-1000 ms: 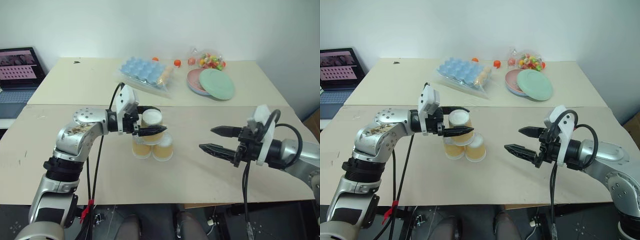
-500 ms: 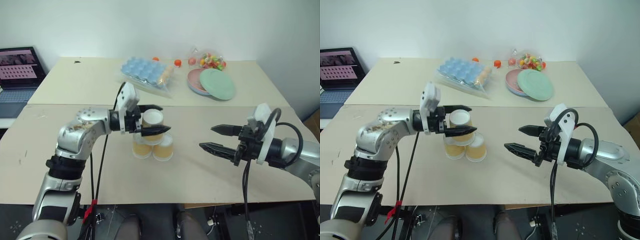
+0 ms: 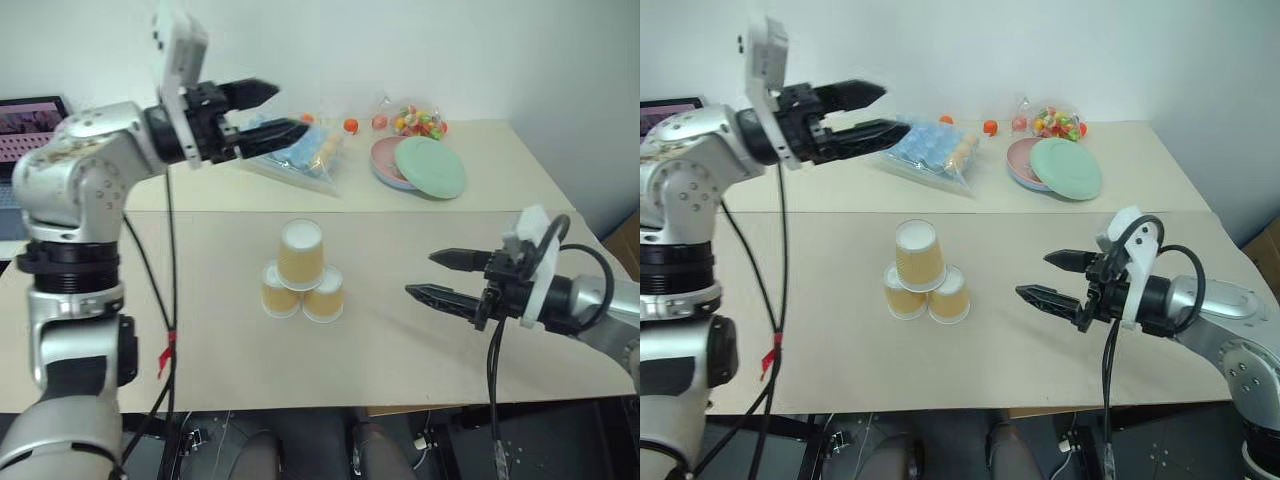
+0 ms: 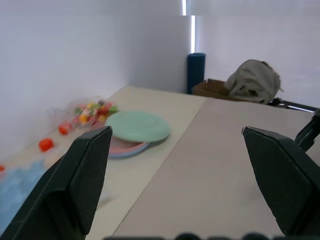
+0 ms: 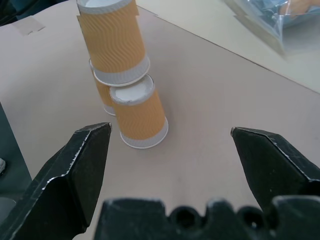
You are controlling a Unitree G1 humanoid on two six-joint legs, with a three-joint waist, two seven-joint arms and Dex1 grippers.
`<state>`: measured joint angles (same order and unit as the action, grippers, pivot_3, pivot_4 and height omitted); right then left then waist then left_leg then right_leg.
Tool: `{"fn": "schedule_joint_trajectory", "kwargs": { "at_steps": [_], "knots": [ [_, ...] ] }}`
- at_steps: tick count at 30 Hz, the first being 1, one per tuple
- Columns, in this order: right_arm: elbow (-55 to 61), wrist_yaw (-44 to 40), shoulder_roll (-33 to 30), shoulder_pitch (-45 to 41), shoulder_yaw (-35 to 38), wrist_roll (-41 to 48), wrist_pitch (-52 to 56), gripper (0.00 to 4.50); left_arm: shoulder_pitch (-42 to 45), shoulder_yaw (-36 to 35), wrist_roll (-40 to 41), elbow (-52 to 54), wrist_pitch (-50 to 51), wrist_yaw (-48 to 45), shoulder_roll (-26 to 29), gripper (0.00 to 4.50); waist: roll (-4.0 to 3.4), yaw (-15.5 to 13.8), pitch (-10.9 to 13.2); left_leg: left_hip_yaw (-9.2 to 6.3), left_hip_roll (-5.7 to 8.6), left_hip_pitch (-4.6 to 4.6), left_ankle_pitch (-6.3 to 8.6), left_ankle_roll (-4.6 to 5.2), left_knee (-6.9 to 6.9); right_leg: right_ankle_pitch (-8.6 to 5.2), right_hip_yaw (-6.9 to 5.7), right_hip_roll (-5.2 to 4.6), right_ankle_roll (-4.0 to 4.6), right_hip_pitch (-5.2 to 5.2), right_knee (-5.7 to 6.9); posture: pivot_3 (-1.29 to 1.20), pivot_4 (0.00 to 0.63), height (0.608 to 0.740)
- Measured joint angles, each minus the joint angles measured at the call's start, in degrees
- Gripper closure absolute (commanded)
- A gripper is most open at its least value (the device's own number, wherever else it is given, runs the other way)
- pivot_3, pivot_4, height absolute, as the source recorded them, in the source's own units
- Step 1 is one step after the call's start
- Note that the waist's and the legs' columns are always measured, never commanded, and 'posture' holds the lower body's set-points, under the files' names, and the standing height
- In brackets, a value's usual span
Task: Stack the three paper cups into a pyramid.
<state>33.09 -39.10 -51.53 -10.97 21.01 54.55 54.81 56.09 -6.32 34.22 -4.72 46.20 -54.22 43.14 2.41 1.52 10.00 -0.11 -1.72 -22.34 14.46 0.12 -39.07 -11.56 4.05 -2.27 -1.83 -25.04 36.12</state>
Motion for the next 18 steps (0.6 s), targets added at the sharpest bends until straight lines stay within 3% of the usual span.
{"fn": "schedule_joint_trajectory", "kwargs": {
  "at_steps": [4,8,12,18],
  "knots": [
    [-1.3,-0.8,0.0,5.9,8.1,0.6,-0.2,0.0,-17.3,-4.2,-1.1,3.6,-1.3,-1.8,6.7,0.06,0.01,0.0,0.0,0.04,-0.03,-0.01,0.0,0.0,0.05,0.02,0.0,-0.04,0.05,-0.02,-0.04,0.0,0.15,0.736],
    [-1.1,-0.8,1.2,9.4,10.8,0.8,-1.3,0.0,-26.8,-6.6,-1.1,9.7,-3.7,-2.4,6.9,0.06,0.14,-0.9,0.1,0.03,-0.03,0.02,-0.01,-0.03,0.03,-0.01,-0.06,-0.06,0.03,0.07,-0.07,0.0,0.15,0.736],
    [-0.1,-0.3,5.8,16.7,11.1,-1.7,-4.2,0.0,-39.1,-10.8,0.0,16.9,-3.3,0.7,4.7,0.06,0.13,-0.9,0.0,0.05,-0.03,0.02,-0.01,-0.03,0.04,-0.04,-0.03,-0.1,-0.02,0.07,-0.08,0.0,0.15,0.736],
    [2.9,1.6,11.2,23.2,7.1,-9.2,-10.9,0.0,-51.6,-10.3,-0.9,28.2,-6.7,6.5,-2.6,0.06,0.05,-0.8,0.0,0.1,-0.04,0.25,-0.02,-0.05,0.02,-0.19,0.0,-0.1,-0.26,0.26,-0.04,0.0,0.15,0.736]
  ]
}}
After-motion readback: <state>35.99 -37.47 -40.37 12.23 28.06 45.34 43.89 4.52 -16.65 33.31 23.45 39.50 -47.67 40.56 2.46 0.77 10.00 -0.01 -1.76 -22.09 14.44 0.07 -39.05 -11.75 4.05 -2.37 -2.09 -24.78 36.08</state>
